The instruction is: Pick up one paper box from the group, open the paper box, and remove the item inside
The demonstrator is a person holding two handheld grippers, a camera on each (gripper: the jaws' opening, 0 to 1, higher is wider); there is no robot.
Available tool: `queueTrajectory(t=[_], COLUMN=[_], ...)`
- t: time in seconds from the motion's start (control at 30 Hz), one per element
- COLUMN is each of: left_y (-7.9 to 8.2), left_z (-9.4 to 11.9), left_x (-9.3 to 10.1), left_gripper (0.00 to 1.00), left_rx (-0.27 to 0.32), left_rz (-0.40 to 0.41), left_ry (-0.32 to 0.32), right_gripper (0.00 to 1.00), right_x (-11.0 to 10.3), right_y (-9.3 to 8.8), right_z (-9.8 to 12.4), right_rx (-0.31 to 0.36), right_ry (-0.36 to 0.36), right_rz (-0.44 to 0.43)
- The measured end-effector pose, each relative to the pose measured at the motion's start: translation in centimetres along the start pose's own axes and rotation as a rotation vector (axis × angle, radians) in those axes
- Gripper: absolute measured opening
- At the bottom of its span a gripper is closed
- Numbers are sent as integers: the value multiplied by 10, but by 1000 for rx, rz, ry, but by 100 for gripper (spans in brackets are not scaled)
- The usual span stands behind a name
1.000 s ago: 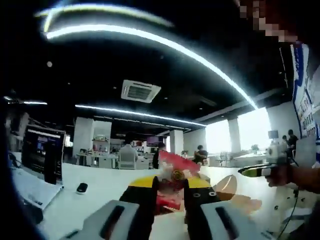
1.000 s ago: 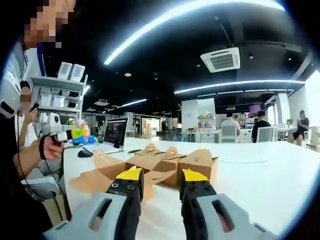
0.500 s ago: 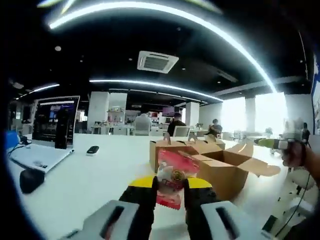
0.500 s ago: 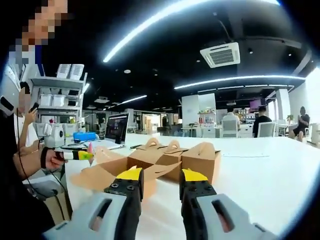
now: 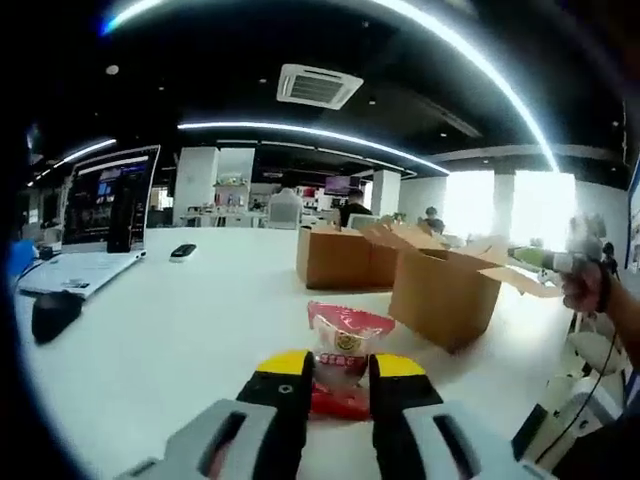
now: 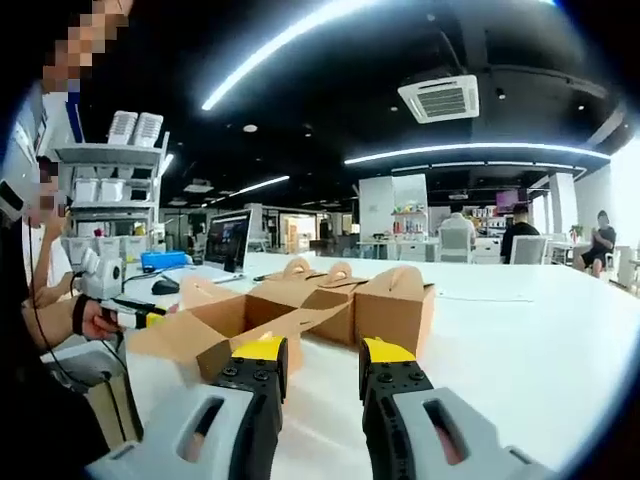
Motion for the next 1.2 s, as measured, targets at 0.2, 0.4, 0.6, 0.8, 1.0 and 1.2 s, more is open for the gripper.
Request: queueTrajectory(t=[0.2,0.4,0.6,0.8,1.0,1.2], left_y=[2,5,9,13,23,24], left_z=[-6,-3,-7,-21,-36,-53], left_x=[8,22,47,63,79,88], left_gripper=[25,25,25,25,25,25], left_rx=[-9,-18,-89,-166,-196,-219], left_rz=[-12,-189,-359,-504,-576,-582], left_ry=[-50,-202,-440,-546,-600,-680], right_gripper=[29,29,29,29,29,29], right_x=[-5,1,-1,-3,0,3], right_y=[5,-1,-3,-1,-2,-6], right_z=[-1,3,1,1,3,5], right_rx=[3,-11,-22,-22,-22,-26], right_ry=[8,-8,-7,-2,-13,-22], right_rz=[10,-3,-4,12,2,-7])
Point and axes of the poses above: the point that each gripper's makers call its tool centre point, and the gripper's own axes: z roughly backward along the fingers, x roughly to its right, y roughly out of its top, the point moved 9 cm from there along z, roughly backward along the fingers, and after that the axes turned 14 degrees about -x, right-handed, at the moved point
